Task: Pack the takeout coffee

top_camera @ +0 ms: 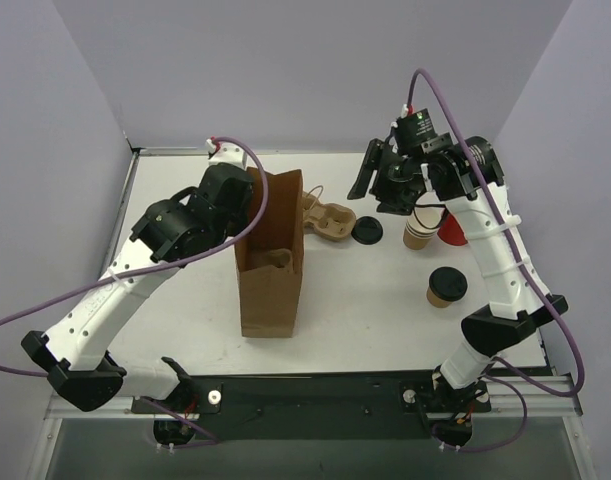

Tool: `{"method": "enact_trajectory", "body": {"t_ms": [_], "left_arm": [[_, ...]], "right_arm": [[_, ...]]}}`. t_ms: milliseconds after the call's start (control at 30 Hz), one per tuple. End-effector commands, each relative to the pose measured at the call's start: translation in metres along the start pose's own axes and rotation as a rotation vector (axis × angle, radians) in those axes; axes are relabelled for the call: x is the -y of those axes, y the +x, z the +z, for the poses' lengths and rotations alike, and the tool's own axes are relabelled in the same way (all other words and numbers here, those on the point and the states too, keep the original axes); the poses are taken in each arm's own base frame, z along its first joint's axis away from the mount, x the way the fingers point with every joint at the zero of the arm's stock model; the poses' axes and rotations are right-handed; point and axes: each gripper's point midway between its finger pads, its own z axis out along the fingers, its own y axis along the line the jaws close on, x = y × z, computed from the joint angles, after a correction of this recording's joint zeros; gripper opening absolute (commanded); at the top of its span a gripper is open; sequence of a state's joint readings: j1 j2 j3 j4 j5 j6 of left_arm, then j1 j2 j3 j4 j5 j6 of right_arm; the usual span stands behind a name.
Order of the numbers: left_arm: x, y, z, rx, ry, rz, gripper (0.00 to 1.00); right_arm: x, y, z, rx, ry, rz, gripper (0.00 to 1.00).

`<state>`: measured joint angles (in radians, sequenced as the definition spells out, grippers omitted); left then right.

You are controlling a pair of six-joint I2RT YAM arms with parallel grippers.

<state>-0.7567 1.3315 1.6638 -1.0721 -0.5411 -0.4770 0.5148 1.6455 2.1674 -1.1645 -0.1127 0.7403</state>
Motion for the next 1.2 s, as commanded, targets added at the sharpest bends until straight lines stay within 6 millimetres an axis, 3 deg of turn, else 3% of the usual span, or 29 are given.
{"method": "enact_trajectory", "body": {"t_ms": [0,333,767,967,1167], "left_arm": [[0.006,-0.023,-0.016,0.073,0.062,-0.117,0.0],[0.002,0.003,-0.005,0.05,0.041,-0.149,0.0],[-0.007,0.01,-0.008,0.066,0.036,-0.139,0.0],[-0.009,0.011,-0.008,0.071,0.038,-0.13,0.0],[-0.01,0.012,-0.009,0.075,0.038,-0.124,0.0]], "right_arm": [[-0.015,0.008,-0.009,-0.023,-0.048,-0.044,0.61],[-0.048,0.041,0.016,-0.111,-0.095,-0.109,0.53],[-0.1,0.062,0.037,-0.107,-0.316,-0.136,0.53],[-0.1,0.062,0.038,-0.065,-0.307,-0.146,0.53],[-0.103,0.053,0.025,-0.007,-0.336,-0.141,0.53]]}}
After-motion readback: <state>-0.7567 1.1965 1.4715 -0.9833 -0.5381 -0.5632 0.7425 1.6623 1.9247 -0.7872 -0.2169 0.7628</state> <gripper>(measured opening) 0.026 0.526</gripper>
